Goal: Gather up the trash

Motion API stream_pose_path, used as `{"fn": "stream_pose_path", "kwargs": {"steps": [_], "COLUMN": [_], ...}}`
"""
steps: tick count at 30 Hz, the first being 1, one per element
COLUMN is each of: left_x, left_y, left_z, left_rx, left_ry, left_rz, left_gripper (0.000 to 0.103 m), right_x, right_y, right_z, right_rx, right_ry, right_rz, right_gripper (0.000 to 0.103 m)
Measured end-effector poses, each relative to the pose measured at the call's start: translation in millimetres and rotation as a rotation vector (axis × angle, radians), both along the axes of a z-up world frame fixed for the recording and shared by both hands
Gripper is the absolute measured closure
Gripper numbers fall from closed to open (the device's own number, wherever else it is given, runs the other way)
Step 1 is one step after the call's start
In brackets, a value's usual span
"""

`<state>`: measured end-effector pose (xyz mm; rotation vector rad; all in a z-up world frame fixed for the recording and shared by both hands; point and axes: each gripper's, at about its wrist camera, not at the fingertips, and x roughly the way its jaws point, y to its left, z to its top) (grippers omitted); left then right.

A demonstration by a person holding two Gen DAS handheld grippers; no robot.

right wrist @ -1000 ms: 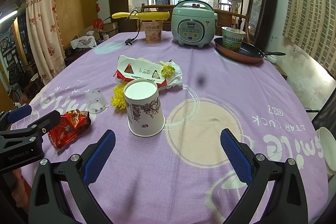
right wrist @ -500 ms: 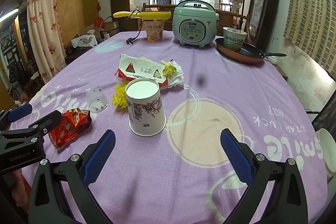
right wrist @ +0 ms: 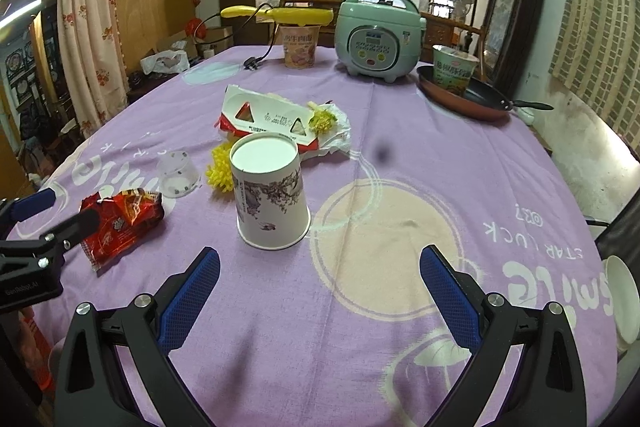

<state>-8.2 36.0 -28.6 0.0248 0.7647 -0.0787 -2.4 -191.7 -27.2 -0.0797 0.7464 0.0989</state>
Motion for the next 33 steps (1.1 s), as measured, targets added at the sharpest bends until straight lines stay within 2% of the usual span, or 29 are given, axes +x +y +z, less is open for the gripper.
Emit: {"fn": "stream_pose_path", "kwargs": {"steps": [3,8,16,17,19,20,22,23,24,28,33], "left_x": [2,20,43,44,47,49,50,49,47,37,30], "left_y": [5,19,2,1,0,0,1,0,0,0,11], "left_z": [-11,-21,-33,-35,-39,-41,-44,-43,-42,-32,-17], "left_rx": [0.018,-0.007,0.118,0.118,0.098,0.097,0.093,0.099,0.102,0.105,0.050], "left_ry": [0.033,0.086,0.099,0.103,0.122,0.134,0.153,0.150,0.154,0.112,0.077], "left_rz": [-0.021,-0.020,-0.129,-0.140,-0.168,-0.172,-0.184,-0.188,-0.197,-0.194,-0.170], "left_gripper": [0.006,0.006,0.007,0.010,0.023,0.034,0.042,0.054,0.062,0.065,0.067], "right_x": [3,6,11,12,15,16,18,19,20,31,55], "right_y": [-2,-8,-14,-14,-14,-15,-15,-15,-14,-2,26], "right_z": [0,-2,-5,-5,-7,-8,-9,-10,-11,-16,-25], "right_rx": [0.009,0.024,0.070,0.074,0.087,0.091,0.092,0.089,0.085,0.020,-0.057], "right_ry": [0.015,0.026,0.043,0.045,0.052,0.055,0.060,0.064,0.068,0.085,0.127], "right_rz": [0.017,0.015,0.023,0.023,0.026,0.025,0.024,0.026,0.028,0.058,0.138], "right_gripper": [0.005,0.005,0.005,0.005,0.005,0.005,0.005,0.005,0.005,0.005,0.005]}}
